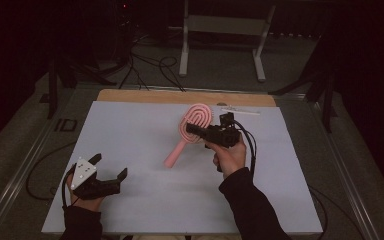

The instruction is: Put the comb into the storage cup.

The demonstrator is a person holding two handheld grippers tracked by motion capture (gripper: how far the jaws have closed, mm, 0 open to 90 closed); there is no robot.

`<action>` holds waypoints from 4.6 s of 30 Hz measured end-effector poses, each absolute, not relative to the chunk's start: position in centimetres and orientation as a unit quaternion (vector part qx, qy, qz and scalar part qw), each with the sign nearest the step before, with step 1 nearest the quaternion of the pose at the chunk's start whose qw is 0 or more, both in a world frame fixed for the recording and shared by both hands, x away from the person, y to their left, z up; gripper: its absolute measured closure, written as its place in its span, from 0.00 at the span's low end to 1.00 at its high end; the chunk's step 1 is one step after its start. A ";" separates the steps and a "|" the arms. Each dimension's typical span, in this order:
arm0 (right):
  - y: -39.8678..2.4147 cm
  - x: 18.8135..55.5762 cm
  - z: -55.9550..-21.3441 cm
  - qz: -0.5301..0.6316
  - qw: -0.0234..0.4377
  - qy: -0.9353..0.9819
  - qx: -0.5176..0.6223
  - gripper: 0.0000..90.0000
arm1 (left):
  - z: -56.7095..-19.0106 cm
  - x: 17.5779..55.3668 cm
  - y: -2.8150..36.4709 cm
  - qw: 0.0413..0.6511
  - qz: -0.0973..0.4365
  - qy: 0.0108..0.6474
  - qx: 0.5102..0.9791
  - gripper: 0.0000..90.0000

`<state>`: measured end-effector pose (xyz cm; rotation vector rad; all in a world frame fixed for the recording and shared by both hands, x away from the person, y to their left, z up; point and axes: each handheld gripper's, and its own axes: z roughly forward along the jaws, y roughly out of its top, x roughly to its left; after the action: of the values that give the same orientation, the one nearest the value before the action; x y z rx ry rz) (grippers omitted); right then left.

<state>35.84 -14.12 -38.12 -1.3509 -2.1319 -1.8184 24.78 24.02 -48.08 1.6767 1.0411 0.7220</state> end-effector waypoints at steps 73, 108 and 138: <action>-16.5 39.1 -36.5 -0.597 0.001 -0.649 -0.471 0.70 | -48.1 24.7 23.9 0.501 0.295 0.423 0.695 0.00; -18.2 40.5 -36.0 -0.600 -0.016 -0.629 -0.493 0.71 | -48.2 24.8 23.9 0.500 0.292 0.425 0.695 0.00; -19.2 41.6 -34.9 -0.602 -0.044 -0.622 -0.499 0.71 | -48.2 24.8 23.8 0.499 0.292 0.425 0.696 0.00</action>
<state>41.57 -19.23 -34.92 -1.6148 -2.0108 -1.9453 24.77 23.82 -48.24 1.6838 1.0285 0.7060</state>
